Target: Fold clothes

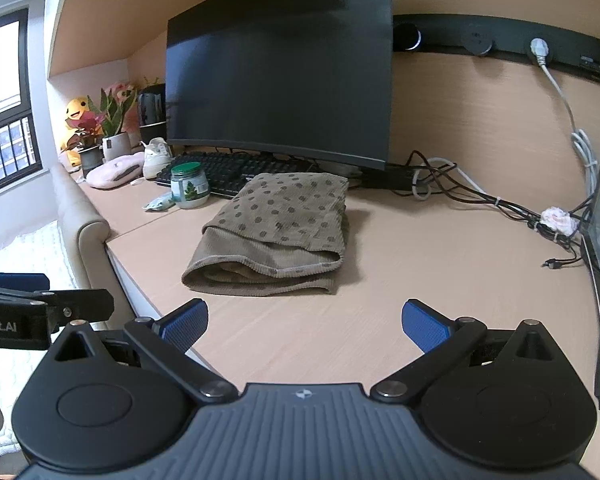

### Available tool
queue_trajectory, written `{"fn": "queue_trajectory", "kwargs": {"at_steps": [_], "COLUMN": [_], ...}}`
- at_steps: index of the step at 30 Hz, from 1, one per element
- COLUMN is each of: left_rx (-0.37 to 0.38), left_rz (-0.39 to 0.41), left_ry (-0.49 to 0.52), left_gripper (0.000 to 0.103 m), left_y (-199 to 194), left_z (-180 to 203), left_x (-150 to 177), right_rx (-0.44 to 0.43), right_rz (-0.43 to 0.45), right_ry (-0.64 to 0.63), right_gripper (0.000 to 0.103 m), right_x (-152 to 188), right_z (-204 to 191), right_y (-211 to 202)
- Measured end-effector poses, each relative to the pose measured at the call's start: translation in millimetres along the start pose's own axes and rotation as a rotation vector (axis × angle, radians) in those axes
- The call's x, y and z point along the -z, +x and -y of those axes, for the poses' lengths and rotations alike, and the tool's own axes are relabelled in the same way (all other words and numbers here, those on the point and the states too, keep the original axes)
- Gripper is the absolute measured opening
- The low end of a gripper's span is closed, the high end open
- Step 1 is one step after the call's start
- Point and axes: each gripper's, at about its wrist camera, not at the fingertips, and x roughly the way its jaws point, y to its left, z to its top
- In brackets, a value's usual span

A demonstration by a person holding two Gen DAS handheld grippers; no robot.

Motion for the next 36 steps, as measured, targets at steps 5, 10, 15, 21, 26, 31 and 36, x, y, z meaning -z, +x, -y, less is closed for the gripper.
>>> {"fn": "queue_trajectory", "kwargs": {"at_steps": [5, 10, 15, 21, 26, 31, 36], "left_rx": [0.002, 0.002, -0.002, -0.007, -0.017, -0.013, -0.011], "left_rz": [0.002, -0.002, -0.006, -0.006, 0.005, 0.005, 0.009], "left_ry": [-0.003, -0.006, -0.010, -0.018, -0.015, 0.001, 0.009], "left_gripper": [0.103, 0.103, 0.103, 0.103, 0.103, 0.103, 0.103], "left_y": [-1.4, -0.9, -1.7, -2.0, -3.7, -2.9, -3.3], "left_z": [0.4, -2.1, -3.1, -6.3, -6.6, -3.7, -0.9], "left_x": [1.1, 1.1, 2.5, 2.8, 2.7, 2.5, 2.2], "right_rx": [-0.004, -0.010, -0.012, -0.021, -0.021, -0.014, -0.011], "right_rz": [0.000, -0.006, -0.005, -0.006, -0.006, -0.007, -0.009], "right_ry": [-0.005, -0.011, -0.014, -0.025, -0.027, -0.022, -0.023], "right_gripper": [0.103, 0.103, 0.103, 0.103, 0.103, 0.103, 0.103], "right_x": [-0.1, 1.0, 0.8, 0.5, 0.6, 0.4, 0.9], "right_z": [-0.9, -2.1, -3.6, -8.4, -9.0, -7.3, -5.8], "right_y": [0.8, 1.4, 1.1, 3.1, 3.3, 3.4, 3.3]}}
